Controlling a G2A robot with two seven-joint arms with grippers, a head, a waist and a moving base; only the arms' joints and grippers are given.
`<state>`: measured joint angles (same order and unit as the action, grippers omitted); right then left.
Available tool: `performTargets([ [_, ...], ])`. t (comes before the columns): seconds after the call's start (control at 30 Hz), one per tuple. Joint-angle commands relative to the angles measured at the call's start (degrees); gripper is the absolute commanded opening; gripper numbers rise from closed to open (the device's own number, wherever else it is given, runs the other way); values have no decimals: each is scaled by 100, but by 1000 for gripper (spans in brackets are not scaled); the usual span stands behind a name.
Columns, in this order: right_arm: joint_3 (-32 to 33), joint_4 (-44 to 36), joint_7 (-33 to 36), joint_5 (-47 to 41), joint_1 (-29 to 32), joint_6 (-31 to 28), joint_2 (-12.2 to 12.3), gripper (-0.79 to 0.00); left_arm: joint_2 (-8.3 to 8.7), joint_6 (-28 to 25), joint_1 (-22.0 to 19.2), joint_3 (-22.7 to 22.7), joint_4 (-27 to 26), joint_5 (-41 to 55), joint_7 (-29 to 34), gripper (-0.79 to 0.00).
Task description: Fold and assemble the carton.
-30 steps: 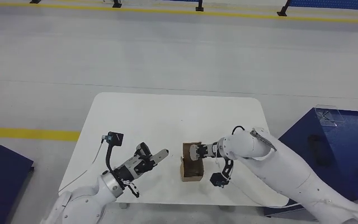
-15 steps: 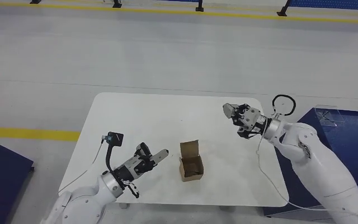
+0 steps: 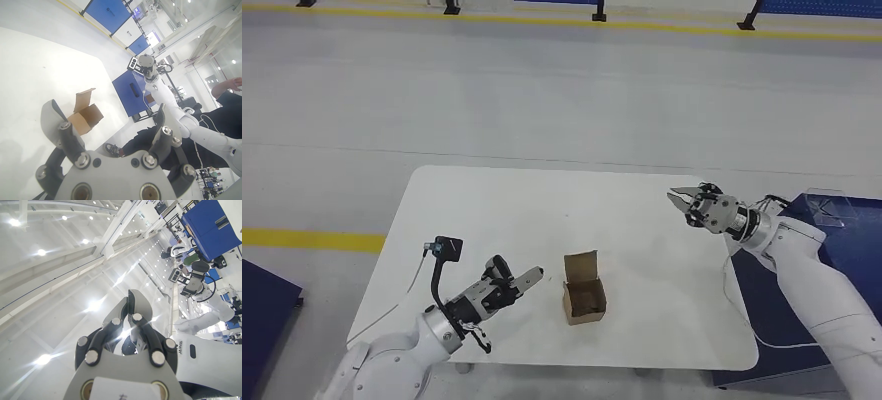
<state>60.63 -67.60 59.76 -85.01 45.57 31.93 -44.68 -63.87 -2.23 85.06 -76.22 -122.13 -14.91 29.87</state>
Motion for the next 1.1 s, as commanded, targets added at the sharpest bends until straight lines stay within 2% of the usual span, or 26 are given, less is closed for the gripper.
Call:
performTargets([
  [0.0,0,2,-4,1,0,-1,0,-459,0,0,0,0,0,0,0,0],
  [0.5,0,2,-4,1,0,-1,0,-459,0,0,0,0,0,0,0,0],
  [0.53,-13,-35,-79,128,4,-32,5,0,0,0,0,0,0,0,0,0],
  [0.6,-30,-336,-368,847,39,-114,54,0,5,-83,-21,73,39,-52,156,0],
  [0.67,-12,-675,-593,1811,102,50,156,0,13,-63,-187,229,192,-202,546,0],
  [0.83,173,-1782,-1416,3441,502,227,364,0,-31,491,-707,901,471,-1140,939,0],
  [0.93,232,-2394,-1461,4155,722,642,477,0,-81,837,-1011,1324,667,-1616,1099,0],
  [1.07,256,-2943,-1479,4836,891,1009,571,0,-143,1229,-1312,1638,898,-1881,1242,0],
])
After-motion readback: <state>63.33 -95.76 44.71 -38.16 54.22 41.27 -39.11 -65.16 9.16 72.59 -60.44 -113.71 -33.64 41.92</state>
